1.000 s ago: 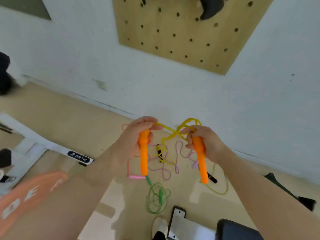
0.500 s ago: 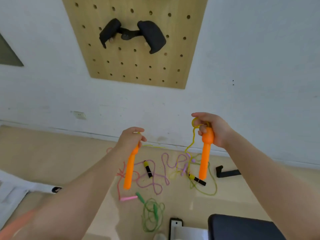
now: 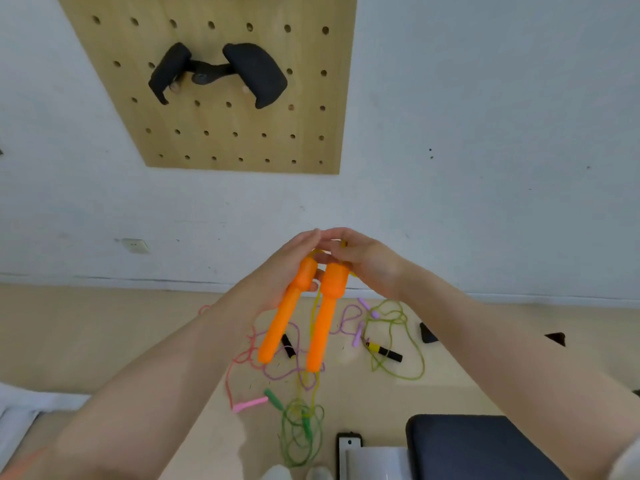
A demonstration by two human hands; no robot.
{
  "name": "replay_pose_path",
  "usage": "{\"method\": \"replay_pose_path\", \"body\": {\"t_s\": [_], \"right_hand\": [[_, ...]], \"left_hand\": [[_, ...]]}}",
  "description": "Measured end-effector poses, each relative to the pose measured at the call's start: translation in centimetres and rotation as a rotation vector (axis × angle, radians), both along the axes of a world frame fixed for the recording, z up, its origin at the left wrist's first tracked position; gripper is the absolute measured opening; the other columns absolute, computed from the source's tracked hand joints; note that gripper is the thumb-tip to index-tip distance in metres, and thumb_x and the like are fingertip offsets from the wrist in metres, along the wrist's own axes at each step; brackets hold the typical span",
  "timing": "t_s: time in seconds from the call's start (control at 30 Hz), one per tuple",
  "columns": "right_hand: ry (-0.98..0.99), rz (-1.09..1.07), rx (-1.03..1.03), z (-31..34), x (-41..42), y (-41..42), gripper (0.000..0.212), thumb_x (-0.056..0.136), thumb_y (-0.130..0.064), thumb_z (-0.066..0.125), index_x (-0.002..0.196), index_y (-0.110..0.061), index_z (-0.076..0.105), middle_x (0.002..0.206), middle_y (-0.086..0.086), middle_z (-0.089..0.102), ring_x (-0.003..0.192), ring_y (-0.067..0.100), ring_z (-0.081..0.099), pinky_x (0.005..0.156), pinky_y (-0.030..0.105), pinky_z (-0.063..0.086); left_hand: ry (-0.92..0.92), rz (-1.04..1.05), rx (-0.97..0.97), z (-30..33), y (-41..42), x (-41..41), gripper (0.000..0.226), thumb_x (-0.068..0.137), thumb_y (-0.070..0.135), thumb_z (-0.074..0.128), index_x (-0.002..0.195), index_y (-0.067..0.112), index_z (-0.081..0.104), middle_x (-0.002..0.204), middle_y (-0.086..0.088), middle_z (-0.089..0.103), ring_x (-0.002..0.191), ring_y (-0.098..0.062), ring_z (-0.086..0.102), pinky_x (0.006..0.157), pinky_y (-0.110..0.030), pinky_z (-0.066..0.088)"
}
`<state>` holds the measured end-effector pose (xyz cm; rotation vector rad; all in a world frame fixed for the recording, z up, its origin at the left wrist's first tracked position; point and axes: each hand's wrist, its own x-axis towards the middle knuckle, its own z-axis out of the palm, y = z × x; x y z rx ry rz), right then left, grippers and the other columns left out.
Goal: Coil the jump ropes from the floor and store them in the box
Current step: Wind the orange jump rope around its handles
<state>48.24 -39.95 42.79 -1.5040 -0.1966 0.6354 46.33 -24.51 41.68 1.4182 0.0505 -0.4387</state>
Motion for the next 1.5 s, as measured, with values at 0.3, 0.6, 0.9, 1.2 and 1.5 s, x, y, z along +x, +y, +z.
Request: {"method": "replay_pose_path", "body": {"t_s": [0.3, 0.6, 0.9, 1.2, 1.5], "right_hand": [[-0.02, 0.096, -0.1, -1.2, -2.2, -0.2, 0.08, 0.08, -0.076, 0.015, 0.147, -0.034, 0.015, 0.155, -0.01, 0.019, 0.14, 0.014, 0.027, 0.118, 0.042, 0.018], [-0.321, 0.079, -0.51, 0.7, -2.6, -1.0, 0.029, 0.085, 0.003, 0.046, 0.098, -0.015, 0.065, 0.11, 0.006, 0.066, 0.111, 0.019, 0.057, 0.088, 0.024, 0.041], [-0.292, 0.351, -0.519, -1.2, -7.0, 5.0, 0.011, 0.091, -0.022, 0.057, 0.09, -0.018, 0.068, 0.087, -0.01, 0.063, 0.084, -0.001, 0.055, 0.081, 0.018, 0.037], [-0.104, 0.257, -0.355, -0.7, -12.4, 8.9, 0.041, 0.086, -0.03, 0.065, 0.121, -0.02, 0.048, 0.103, 0.001, 0.063, 0.086, 0.012, 0.058, 0.069, 0.021, 0.045], [0.018, 0.126, -0.177, -2.2, -17.9, 12.1, 0.027, 0.078, -0.017, 0.072, 0.1, -0.02, 0.057, 0.092, 0.008, 0.067, 0.088, 0.021, 0.062, 0.071, 0.027, 0.044]], "left_hand": [[-0.133, -0.126, 0.269, 0.3, -1.3, -1.3, 0.07, 0.076, 0.005, 0.073, 0.129, 0.037, 0.04, 0.085, -0.006, 0.064, 0.066, -0.008, 0.061, 0.055, -0.021, 0.048], [-0.157, -0.159, 0.441, 1.0, 2.0, -4.2, 0.054, 0.083, -0.002, 0.061, 0.129, 0.025, 0.051, 0.076, 0.002, 0.052, 0.063, -0.013, 0.045, 0.063, -0.026, 0.04], [-0.166, -0.431, 0.462, 4.0, 7.4, -7.9, 0.041, 0.083, -0.005, 0.06, 0.108, 0.027, 0.065, 0.084, 0.001, 0.062, 0.066, -0.007, 0.054, 0.065, -0.019, 0.045], [-0.212, 0.442, 0.285, 0.6, 10.1, -11.0, 0.023, 0.084, 0.001, 0.061, 0.085, 0.025, 0.061, 0.066, 0.0, 0.054, 0.046, -0.007, 0.047, 0.044, -0.02, 0.036], [-0.102, 0.719, -0.005, 0.4, 7.6, -15.1, 0.015, 0.083, 0.01, 0.065, 0.078, 0.021, 0.056, 0.074, 0.0, 0.057, 0.059, -0.011, 0.054, 0.045, -0.018, 0.044]]}}
